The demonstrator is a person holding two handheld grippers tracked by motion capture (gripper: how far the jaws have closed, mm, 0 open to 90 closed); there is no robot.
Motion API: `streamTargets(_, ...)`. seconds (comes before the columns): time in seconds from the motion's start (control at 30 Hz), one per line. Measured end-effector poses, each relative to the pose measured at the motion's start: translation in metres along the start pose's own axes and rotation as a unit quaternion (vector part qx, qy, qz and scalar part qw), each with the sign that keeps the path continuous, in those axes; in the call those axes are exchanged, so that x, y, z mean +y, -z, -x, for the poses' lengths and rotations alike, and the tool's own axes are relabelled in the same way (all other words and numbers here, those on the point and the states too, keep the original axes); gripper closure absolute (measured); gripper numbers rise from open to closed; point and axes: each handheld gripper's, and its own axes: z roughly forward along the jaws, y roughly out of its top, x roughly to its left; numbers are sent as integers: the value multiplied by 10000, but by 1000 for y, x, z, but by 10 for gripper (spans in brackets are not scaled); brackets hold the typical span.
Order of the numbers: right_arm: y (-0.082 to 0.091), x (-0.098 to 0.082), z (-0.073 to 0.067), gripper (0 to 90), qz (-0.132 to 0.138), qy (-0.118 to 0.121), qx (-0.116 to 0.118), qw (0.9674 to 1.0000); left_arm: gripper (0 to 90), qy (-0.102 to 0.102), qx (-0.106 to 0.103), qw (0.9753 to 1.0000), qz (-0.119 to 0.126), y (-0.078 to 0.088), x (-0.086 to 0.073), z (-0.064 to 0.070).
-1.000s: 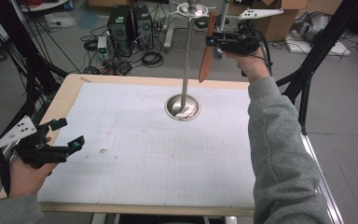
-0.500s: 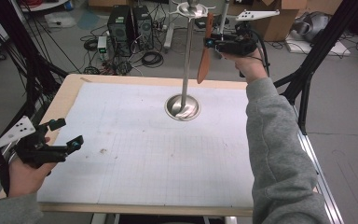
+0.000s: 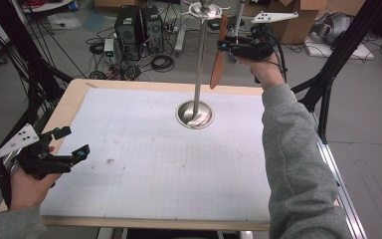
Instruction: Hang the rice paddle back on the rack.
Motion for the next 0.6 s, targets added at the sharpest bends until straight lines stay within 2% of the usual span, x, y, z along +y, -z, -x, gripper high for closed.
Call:
streamTargets(0.33, 4, -2, -3, 570, 52, -15, -84, 10000, 26, -22, -27, 10000, -13, -2, 0, 2)
streamTargets(0.6, 6, -9, -6, 452, -3, -72, -149, 9999, 26, -39, -58, 10000, -49, -6, 1, 5)
